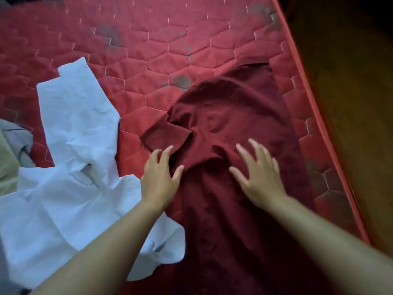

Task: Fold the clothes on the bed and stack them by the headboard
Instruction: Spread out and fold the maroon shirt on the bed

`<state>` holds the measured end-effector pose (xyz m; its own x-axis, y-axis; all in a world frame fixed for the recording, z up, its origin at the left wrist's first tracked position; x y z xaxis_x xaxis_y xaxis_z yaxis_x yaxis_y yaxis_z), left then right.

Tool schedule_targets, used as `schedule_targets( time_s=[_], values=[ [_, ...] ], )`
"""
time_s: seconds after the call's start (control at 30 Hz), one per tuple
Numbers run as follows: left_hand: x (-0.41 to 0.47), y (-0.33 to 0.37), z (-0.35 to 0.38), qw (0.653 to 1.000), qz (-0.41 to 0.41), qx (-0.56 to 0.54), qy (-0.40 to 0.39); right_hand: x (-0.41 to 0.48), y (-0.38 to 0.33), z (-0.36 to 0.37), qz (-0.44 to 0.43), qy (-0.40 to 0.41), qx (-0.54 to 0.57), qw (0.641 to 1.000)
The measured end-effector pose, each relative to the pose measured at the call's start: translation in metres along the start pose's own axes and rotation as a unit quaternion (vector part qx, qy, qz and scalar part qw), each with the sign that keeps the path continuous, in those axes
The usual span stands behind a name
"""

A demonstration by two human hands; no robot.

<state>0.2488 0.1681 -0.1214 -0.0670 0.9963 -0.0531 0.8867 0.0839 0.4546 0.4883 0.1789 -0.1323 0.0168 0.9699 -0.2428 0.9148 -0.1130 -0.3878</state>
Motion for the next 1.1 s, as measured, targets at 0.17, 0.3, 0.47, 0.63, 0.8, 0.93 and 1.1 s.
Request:
schedule_targets(
  time_s=[0.17,0.3,0.47,0.63,0.8,0.93,1.1],
  values=[
    [0.019,-0.008,0.002,0.997,-0.012,-0.022,0.069,-0.025,0.014,0.052,0.011,-0.012,-0.093,0.996],
    [0.044,0.0,0.013,0.999,0.03,0.039,-0.006,-0.028,0.014,0.057,0.007,0.008,-0.115,0.993],
    [0.021,-0.022,0.017,0.999,0.023,-0.019,0.022,-0.063,0.024,0.057,-0.015,0.001,-0.103,0.995],
    [0.022,-0.035,-0.004,0.988,-0.034,-0.109,0.107,-0.045,0.0,0.04,-0.014,0.042,-0.009,0.999],
    [0.04,-0.059,-0.014,0.968,-0.195,-0.074,0.136,0.006,-0.025,0.052,0.009,0.025,-0.04,0.999],
    [0.052,-0.049,-0.005,0.968,-0.182,-0.15,0.085,0.008,-0.016,0.066,0.017,0.037,-0.089,0.995],
    [0.051,-0.052,-0.002,0.98,-0.191,-0.062,0.017,0.011,-0.015,0.058,-0.002,-0.003,-0.028,1.0]
  ],
)
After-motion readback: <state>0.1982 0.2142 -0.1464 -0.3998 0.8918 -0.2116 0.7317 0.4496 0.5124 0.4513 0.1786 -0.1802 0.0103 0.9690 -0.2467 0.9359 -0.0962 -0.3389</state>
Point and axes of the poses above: each hand's wrist, its own x-axis towards the middle knuckle, its own z-axis out of the palm, y = z × x, the point moved 3 cm from there along x, towards the middle knuckle, and after that the axes turned 9 degrees about z, right-handed, at the moved point
